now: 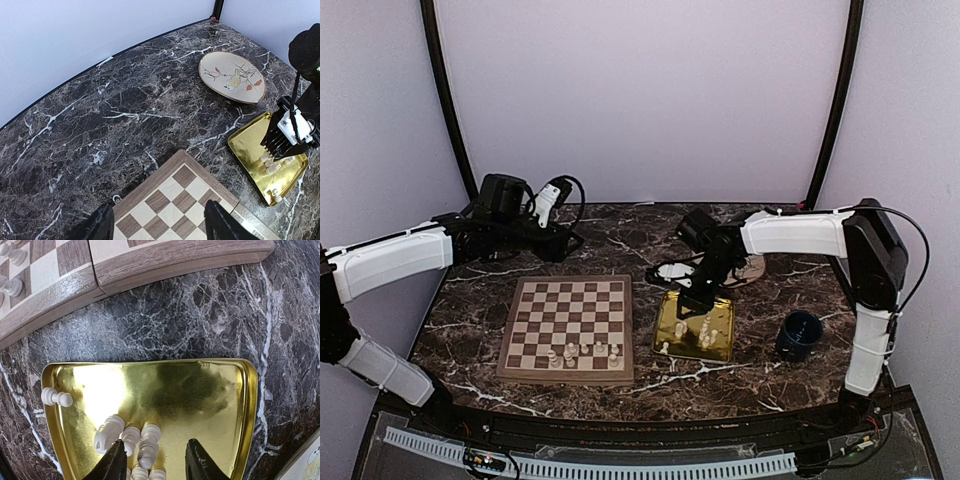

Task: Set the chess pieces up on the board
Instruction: Pick up the bishop from the storage box.

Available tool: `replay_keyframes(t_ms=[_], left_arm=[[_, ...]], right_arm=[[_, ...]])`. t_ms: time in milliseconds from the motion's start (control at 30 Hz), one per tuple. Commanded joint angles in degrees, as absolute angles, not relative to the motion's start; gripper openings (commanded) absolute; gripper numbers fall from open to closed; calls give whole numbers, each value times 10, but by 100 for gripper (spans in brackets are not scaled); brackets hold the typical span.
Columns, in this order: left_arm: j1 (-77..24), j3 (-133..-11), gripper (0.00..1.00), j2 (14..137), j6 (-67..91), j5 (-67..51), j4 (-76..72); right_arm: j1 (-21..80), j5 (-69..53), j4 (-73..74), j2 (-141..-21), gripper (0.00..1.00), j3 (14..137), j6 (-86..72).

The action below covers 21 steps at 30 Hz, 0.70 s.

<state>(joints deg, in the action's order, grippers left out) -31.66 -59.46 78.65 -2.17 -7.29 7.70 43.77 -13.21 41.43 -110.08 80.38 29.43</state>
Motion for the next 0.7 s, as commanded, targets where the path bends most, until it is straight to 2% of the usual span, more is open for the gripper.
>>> replay_keyframes(t_ms=[0,333,533,667], left_arm=[[-317,-593,64,764,-34,-79,62],[-317,-592,63,763,-40,-82,66],[-317,-593,63,768,-40,-87,68],[-317,-594,63,771,-40,-93,69]], right_arm=[[444,-117,433,-1117,40,828,280],[442,-115,446,-1127,29,826,277],[440,-122,450,-1127,14,826,275],[426,-151,456,-1127,9,835,272]])
